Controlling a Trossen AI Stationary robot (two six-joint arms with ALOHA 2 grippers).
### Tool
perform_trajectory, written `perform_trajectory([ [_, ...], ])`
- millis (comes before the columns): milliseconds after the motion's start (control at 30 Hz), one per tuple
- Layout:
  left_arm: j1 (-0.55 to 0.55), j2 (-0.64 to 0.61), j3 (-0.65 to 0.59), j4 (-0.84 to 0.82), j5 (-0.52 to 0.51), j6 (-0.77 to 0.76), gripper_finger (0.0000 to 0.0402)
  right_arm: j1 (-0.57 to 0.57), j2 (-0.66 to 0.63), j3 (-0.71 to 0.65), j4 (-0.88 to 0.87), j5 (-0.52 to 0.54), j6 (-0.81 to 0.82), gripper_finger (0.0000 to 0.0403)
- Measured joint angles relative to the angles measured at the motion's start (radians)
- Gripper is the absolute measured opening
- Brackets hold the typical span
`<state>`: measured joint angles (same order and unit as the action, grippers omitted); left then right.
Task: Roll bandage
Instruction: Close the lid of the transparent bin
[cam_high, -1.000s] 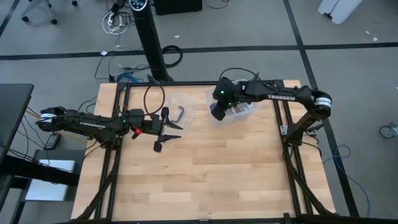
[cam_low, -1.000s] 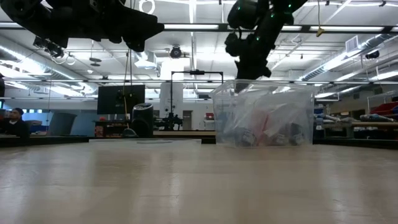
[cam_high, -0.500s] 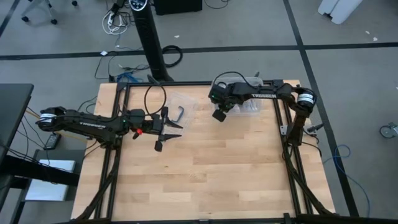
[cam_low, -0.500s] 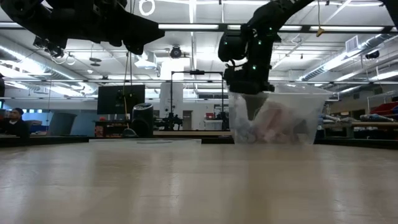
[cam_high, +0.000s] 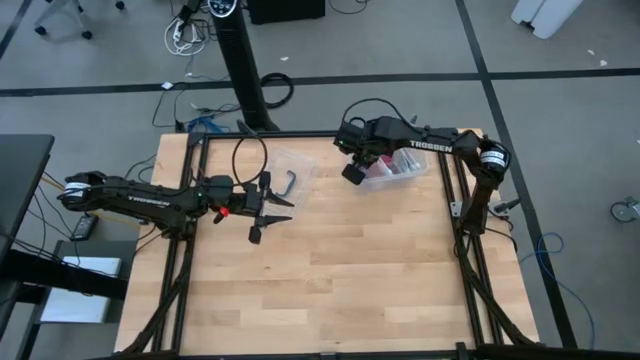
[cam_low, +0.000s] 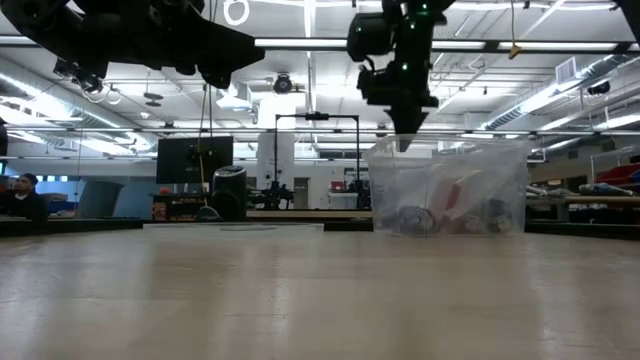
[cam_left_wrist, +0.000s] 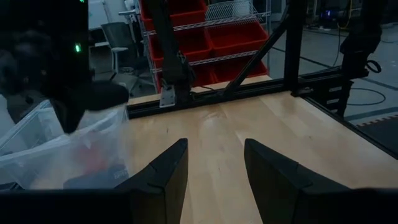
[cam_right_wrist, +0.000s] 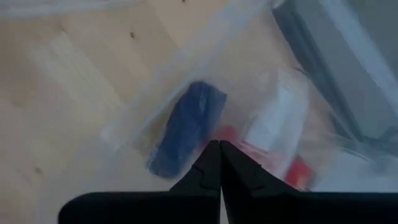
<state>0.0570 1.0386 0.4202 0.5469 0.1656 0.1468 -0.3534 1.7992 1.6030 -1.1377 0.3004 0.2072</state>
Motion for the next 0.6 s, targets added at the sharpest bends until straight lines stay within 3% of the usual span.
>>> perform_trajectory([
  [167, 0.0, -0.002, 0.0, -0.027, 0.016, 0.003, 0.0162, 0.025, -0.023, 0.117, -0.183, 0.005, -0.185, 0.0],
  [333, -0.001, -0.021, 0.0, -0.091, 0.023, 0.005, 0.0162, 0.098, -0.114, 0.102, -0.222, -0.006, -0.41, 0.0],
  [467, -0.001, -0.031, 0.0, -0.095, 0.041, 0.005, 0.0162, 0.144, -0.177, 0.049, -0.194, -0.057, -0.41, 0.0006],
  [600, -0.001, -0.04, 0.0, -0.099, 0.056, 0.007, 0.0162, 0.157, -0.201, -0.056, -0.146, -0.061, -0.392, 0.0041],
])
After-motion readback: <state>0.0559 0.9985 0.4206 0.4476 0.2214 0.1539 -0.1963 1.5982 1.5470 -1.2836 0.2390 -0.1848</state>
